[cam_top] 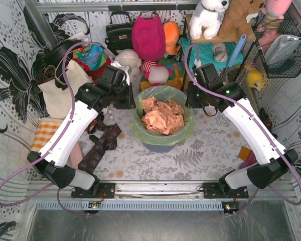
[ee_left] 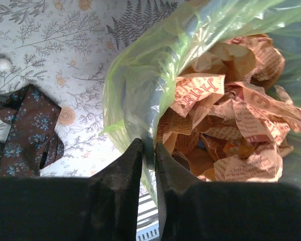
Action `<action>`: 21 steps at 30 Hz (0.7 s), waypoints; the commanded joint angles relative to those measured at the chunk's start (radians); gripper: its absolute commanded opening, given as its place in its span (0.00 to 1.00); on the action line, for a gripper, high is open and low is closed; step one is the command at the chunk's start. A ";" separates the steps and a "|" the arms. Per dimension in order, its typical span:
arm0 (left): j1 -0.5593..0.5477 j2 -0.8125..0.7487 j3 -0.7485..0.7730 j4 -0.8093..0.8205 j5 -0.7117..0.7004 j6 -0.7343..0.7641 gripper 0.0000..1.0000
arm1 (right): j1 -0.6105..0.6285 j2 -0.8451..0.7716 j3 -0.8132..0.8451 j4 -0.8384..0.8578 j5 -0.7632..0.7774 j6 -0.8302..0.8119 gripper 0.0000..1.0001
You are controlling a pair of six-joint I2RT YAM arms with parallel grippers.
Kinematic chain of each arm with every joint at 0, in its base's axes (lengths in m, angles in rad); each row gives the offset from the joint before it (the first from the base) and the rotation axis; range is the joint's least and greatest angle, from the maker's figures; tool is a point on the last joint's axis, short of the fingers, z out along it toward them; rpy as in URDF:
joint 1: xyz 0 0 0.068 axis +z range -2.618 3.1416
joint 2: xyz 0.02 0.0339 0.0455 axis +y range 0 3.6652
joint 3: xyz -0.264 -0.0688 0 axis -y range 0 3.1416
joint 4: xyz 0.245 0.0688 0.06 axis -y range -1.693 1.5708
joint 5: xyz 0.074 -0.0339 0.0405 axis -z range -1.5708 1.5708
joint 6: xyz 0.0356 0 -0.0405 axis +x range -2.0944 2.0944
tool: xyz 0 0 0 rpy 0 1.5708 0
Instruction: Tie the trash bag
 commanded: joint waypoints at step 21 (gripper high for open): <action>0.284 -0.361 -0.442 0.167 0.196 -0.128 0.53 | -0.014 -0.150 0.044 -0.057 0.106 -0.008 0.50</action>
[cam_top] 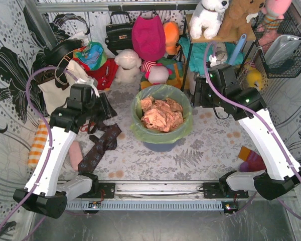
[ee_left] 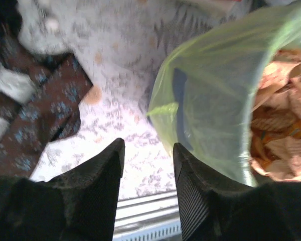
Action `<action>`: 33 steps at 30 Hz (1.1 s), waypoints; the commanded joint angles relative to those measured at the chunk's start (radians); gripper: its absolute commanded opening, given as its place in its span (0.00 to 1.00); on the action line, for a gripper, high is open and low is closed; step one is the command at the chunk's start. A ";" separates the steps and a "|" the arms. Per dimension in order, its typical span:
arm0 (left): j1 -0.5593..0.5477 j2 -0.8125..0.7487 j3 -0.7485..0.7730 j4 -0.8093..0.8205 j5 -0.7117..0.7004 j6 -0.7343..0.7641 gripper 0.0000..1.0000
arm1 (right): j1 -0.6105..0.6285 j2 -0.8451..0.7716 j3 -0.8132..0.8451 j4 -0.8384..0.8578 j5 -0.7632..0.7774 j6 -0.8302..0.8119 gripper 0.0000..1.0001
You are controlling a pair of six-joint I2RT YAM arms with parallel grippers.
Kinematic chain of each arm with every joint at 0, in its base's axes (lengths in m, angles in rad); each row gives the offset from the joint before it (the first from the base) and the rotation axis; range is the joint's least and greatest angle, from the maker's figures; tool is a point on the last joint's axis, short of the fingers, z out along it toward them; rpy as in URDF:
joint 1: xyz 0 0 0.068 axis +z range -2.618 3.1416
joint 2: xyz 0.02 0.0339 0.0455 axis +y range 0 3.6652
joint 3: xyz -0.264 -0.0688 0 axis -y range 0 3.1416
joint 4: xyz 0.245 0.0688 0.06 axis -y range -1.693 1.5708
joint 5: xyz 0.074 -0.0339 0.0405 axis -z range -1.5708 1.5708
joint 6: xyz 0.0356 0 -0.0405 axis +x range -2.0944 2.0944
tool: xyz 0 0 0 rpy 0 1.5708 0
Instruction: Tie the trash bag
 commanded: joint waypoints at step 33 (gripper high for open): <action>0.014 0.122 -0.587 0.568 0.290 -0.091 0.56 | -0.004 -0.057 -0.018 -0.032 -0.055 0.102 0.52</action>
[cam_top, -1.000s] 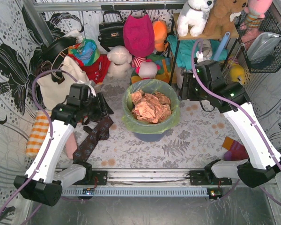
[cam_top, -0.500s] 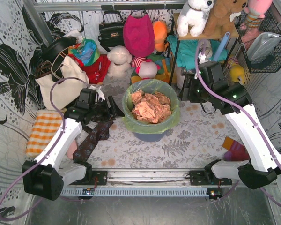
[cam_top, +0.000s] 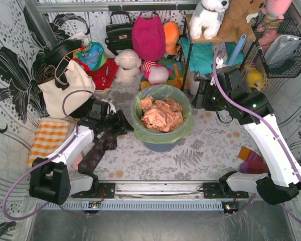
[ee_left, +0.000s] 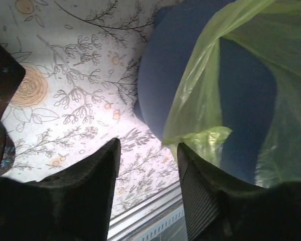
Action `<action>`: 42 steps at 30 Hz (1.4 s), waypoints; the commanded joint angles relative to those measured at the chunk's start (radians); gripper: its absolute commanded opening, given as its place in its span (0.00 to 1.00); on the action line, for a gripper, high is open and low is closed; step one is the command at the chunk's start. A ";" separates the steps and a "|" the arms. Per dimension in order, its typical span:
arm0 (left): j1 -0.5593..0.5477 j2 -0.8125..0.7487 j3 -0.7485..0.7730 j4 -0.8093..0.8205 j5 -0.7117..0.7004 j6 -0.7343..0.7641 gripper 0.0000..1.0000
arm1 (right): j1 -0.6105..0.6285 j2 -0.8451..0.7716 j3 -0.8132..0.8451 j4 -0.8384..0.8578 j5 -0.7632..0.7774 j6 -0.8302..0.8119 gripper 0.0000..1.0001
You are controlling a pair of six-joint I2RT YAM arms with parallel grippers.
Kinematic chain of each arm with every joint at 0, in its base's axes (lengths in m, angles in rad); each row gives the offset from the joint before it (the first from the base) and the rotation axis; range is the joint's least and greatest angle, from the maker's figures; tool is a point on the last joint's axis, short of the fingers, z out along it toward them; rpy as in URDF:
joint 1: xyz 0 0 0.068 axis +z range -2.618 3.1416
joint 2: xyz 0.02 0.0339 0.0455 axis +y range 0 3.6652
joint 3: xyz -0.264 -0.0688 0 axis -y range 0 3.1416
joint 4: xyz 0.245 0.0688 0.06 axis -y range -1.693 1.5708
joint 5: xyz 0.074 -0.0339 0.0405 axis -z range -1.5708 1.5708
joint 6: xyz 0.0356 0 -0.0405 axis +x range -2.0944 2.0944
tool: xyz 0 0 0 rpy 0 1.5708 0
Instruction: Tie the trash bag
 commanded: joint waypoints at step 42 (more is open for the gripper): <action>-0.098 0.067 0.013 0.130 -0.050 -0.080 0.55 | -0.004 -0.034 -0.094 0.024 -0.019 0.024 0.53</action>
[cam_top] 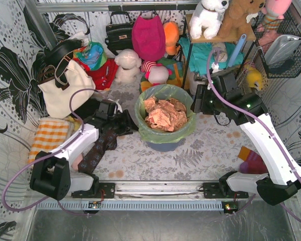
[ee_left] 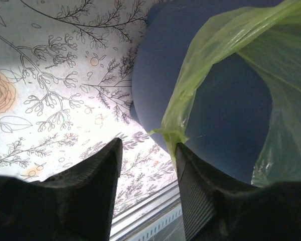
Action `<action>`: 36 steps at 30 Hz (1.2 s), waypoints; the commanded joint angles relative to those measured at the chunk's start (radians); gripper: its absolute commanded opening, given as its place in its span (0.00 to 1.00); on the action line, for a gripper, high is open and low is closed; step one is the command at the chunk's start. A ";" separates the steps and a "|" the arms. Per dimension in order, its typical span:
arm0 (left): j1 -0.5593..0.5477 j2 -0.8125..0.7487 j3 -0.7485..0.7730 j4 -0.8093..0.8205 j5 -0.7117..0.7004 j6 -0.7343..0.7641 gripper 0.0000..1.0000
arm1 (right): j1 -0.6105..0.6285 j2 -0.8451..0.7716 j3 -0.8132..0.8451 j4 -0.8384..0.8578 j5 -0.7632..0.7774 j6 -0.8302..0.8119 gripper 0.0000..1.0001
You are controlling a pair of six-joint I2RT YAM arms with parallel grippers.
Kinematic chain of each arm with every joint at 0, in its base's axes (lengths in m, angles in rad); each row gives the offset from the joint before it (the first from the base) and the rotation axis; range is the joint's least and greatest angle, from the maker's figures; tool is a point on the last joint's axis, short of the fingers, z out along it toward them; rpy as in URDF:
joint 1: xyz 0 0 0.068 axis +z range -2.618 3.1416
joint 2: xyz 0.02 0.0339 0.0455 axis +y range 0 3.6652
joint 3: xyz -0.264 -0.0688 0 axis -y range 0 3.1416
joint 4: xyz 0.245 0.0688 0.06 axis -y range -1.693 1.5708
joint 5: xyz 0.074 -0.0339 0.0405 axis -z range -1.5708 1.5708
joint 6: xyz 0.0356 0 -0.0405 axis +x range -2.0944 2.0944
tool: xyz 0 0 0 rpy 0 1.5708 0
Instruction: Tie the trash bag
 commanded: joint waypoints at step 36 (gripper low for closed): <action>0.058 -0.032 0.169 -0.113 -0.112 0.084 0.00 | -0.010 -0.152 -0.099 0.022 0.228 0.071 0.55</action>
